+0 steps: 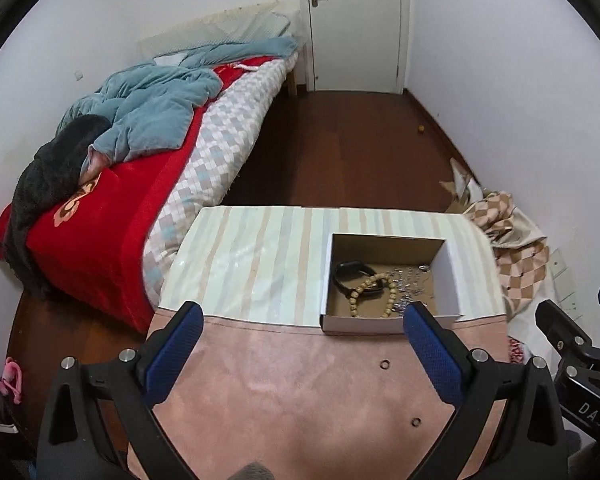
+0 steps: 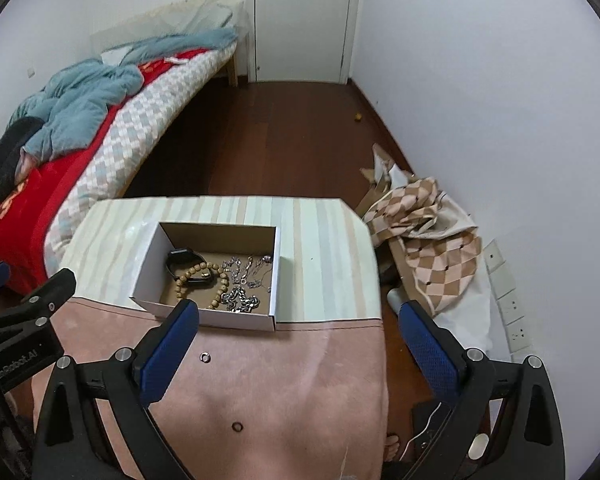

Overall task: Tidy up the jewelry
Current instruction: 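Withdraw both grippers from the box back over the table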

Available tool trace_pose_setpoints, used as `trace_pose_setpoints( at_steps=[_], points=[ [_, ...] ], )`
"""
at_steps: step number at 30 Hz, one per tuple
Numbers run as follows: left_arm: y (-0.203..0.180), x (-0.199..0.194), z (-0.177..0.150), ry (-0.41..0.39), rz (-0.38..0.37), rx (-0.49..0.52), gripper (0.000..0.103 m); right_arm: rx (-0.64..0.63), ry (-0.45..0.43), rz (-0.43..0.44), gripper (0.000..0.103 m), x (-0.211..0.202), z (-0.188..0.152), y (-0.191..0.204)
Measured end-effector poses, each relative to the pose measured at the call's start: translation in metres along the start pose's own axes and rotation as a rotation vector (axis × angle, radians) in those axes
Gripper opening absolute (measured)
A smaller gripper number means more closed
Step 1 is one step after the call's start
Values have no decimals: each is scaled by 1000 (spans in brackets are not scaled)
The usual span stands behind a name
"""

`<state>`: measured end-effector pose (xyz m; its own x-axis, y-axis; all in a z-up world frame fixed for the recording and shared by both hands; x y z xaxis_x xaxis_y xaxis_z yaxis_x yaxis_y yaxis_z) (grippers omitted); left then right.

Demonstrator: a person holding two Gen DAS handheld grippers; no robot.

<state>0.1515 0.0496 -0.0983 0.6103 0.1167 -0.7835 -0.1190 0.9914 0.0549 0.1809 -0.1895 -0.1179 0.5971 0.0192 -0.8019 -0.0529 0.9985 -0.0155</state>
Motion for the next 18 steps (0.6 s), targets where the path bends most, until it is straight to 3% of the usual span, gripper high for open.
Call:
trace_pose_setpoints(
  at_steps=[11, 18],
  points=[
    [2, -61, 3, -75, -40, 3, 102, 20, -101, 1, 101, -81, 6, -7],
    [6, -50, -13, -31, -1, -8, 102, 35, -68, 24, 102, -83, -6, -8]
  ],
)
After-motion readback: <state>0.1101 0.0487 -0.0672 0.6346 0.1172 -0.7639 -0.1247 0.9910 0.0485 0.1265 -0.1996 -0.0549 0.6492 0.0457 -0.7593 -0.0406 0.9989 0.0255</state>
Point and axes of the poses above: each gripper's, at about its wrist camera, not at the fingertips, and x roughly the way its jaws point, y to its left, z to its top, the point moved 7 cm from there along x, roughly the way its jaws point, and after that the axes turned 1 degree about x, right-handed, at the moved point
